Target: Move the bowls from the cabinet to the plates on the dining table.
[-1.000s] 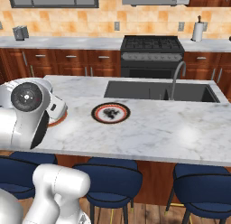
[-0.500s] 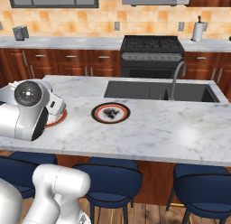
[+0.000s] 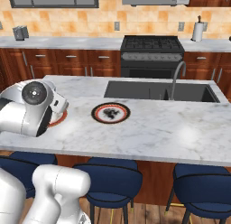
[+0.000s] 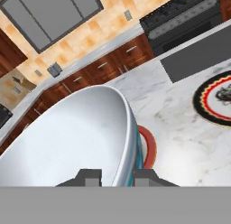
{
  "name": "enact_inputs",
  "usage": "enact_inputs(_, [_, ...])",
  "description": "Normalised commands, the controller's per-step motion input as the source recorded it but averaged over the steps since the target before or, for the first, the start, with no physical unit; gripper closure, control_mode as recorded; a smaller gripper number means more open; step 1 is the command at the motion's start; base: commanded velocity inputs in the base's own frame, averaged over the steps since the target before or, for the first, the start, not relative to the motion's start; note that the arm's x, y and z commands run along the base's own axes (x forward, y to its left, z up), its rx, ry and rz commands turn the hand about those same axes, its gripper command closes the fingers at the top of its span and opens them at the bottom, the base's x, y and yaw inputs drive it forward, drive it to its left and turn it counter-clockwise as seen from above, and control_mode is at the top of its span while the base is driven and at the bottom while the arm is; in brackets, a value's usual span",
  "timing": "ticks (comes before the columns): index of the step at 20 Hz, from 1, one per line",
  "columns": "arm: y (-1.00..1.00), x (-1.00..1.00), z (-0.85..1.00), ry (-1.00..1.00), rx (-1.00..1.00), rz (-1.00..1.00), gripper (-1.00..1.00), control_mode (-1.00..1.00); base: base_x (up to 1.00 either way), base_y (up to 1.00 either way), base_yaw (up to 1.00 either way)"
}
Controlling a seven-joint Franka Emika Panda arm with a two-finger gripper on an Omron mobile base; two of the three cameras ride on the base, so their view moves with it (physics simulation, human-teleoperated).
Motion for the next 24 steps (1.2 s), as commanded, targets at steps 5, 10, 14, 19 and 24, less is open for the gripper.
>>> enact_inputs(5, [0.06,0.21,-0.11,0.00,-0.02,0.00,1.00,-1.00,0.00,0.00,0.00])
enact_inputs(10, [0.09,0.34,-0.14,0.00,-0.03,0.00,1.00,-1.00,0.00,0.00,0.00])
enact_inputs(14, [0.05,0.39,-0.17,0.00,-0.03,0.00,1.00,-1.00,0.00,0.00,0.00])
enact_inputs(19, [0.19,0.40,-0.30,-0.05,-0.03,0.00,1.00,-1.00,0.00,0.00,0.00])
enact_inputs(24, [0.26,0.34,-0.31,-0.05,0.00,0.00,1.00,-1.00,0.00,0.00,0.00])
